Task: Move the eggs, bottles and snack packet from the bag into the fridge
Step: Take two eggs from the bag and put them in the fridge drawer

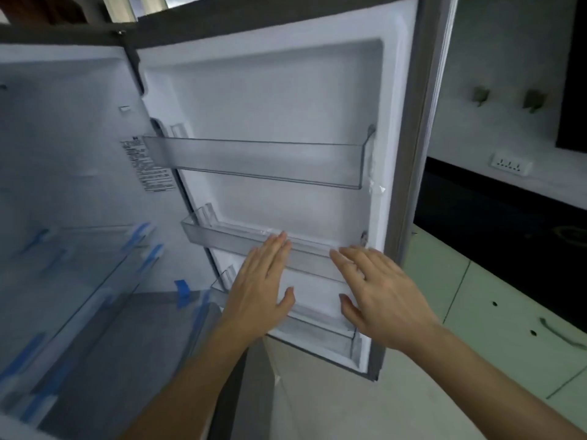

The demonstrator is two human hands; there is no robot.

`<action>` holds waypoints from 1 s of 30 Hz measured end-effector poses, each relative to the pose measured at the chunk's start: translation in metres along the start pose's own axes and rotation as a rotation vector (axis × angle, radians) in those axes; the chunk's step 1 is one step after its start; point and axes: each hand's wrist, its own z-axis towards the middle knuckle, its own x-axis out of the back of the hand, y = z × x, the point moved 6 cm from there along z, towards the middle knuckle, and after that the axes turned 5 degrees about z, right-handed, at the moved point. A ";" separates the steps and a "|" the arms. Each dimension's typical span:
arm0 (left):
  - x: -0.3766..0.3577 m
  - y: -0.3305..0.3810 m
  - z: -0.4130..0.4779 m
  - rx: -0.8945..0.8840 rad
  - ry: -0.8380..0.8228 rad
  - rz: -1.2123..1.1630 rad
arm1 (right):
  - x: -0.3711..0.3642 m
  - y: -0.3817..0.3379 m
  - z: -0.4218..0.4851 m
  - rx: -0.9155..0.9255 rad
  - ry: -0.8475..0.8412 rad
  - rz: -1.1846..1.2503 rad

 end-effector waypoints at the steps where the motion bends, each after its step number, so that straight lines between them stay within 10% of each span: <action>1: -0.004 -0.006 0.007 0.017 -0.011 0.027 | -0.008 0.009 0.004 -0.003 -0.015 -0.011; 30: -0.083 -0.093 0.155 0.229 -0.084 0.337 | -0.159 0.189 0.176 -0.063 -0.240 0.173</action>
